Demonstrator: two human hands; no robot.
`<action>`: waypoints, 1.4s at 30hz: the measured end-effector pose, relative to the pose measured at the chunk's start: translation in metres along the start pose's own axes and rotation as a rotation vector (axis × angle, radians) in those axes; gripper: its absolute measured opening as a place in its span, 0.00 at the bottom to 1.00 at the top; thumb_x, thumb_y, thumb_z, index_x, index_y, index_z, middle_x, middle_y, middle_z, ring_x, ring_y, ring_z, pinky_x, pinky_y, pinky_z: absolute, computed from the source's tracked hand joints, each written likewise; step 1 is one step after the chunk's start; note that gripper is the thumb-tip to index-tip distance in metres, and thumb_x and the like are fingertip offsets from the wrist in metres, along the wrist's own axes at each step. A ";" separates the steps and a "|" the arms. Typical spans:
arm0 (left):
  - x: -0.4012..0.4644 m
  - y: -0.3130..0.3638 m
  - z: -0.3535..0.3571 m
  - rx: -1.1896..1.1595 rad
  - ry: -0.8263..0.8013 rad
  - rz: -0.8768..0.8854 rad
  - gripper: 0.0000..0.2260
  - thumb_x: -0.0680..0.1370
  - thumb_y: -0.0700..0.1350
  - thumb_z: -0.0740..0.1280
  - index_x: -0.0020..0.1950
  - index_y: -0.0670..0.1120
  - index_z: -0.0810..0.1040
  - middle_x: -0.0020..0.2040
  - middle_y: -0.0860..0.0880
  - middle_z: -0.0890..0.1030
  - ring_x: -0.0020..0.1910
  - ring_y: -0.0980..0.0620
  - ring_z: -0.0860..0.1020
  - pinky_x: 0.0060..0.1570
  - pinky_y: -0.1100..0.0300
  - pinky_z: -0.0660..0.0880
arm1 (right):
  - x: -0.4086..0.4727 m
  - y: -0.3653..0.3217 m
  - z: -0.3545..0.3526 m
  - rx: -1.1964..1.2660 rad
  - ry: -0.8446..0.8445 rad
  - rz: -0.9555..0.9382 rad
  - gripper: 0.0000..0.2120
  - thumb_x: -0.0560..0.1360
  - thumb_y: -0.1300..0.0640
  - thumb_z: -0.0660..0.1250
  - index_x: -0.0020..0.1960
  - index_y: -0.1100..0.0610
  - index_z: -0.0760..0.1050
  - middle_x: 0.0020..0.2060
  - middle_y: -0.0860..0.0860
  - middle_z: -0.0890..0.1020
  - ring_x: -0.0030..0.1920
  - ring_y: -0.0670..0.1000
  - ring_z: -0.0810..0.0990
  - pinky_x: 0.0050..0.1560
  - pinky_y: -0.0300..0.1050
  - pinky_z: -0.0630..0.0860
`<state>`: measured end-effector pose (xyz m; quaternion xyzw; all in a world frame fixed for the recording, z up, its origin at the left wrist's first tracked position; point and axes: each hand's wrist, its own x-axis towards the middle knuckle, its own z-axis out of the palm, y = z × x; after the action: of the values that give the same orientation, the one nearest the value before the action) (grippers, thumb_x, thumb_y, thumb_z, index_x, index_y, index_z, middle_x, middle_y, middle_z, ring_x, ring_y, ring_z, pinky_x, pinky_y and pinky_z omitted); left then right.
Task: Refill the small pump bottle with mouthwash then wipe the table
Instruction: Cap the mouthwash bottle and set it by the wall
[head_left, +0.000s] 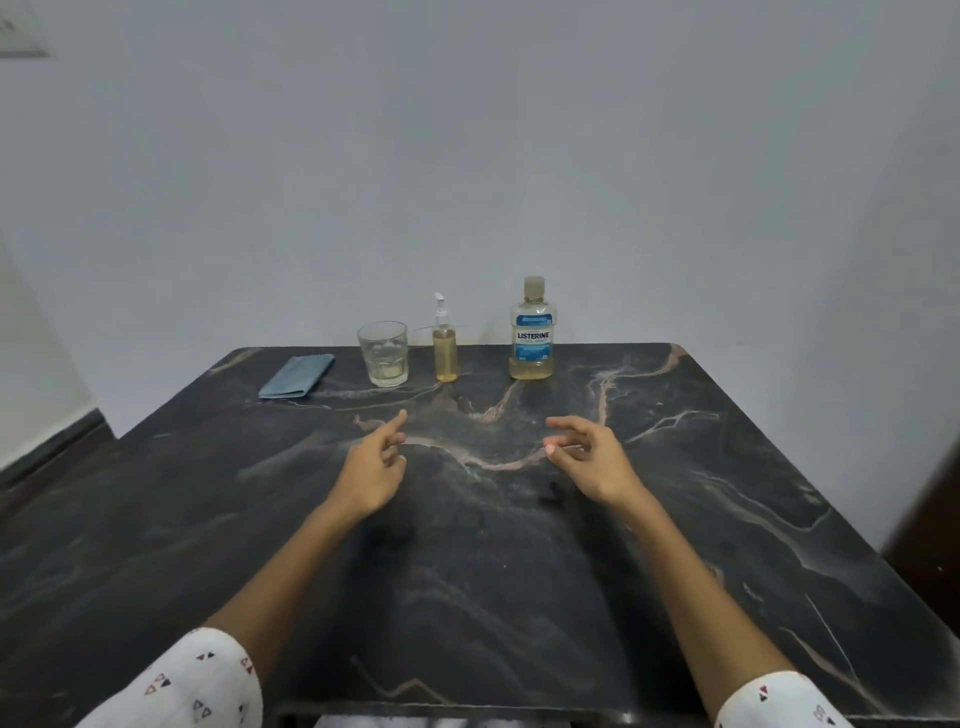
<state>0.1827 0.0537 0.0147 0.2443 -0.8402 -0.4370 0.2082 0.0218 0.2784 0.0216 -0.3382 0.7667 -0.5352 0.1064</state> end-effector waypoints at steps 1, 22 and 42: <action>-0.002 -0.001 -0.006 0.008 0.020 -0.001 0.27 0.78 0.31 0.59 0.75 0.45 0.59 0.68 0.40 0.71 0.68 0.47 0.70 0.58 0.65 0.66 | 0.002 -0.005 0.004 -0.008 -0.016 -0.010 0.16 0.76 0.62 0.68 0.63 0.59 0.74 0.47 0.51 0.81 0.48 0.46 0.80 0.48 0.30 0.74; -0.014 -0.084 -0.131 -0.011 0.340 -0.230 0.28 0.77 0.32 0.62 0.76 0.47 0.59 0.69 0.40 0.71 0.69 0.43 0.69 0.67 0.54 0.67 | 0.087 -0.090 0.223 -0.126 -0.401 -0.103 0.10 0.81 0.56 0.58 0.55 0.54 0.78 0.42 0.45 0.82 0.52 0.50 0.80 0.59 0.52 0.74; 0.139 -0.141 -0.152 -0.095 0.309 -0.195 0.28 0.77 0.31 0.63 0.75 0.44 0.61 0.72 0.45 0.68 0.68 0.49 0.69 0.63 0.63 0.66 | 0.197 -0.111 0.350 -0.452 -0.332 0.036 0.22 0.80 0.54 0.59 0.73 0.50 0.62 0.68 0.59 0.68 0.68 0.59 0.67 0.68 0.54 0.65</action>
<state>0.1903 -0.1952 -0.0036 0.3785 -0.7489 -0.4517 0.3030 0.1026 -0.1303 0.0183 -0.4228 0.8446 -0.2858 0.1617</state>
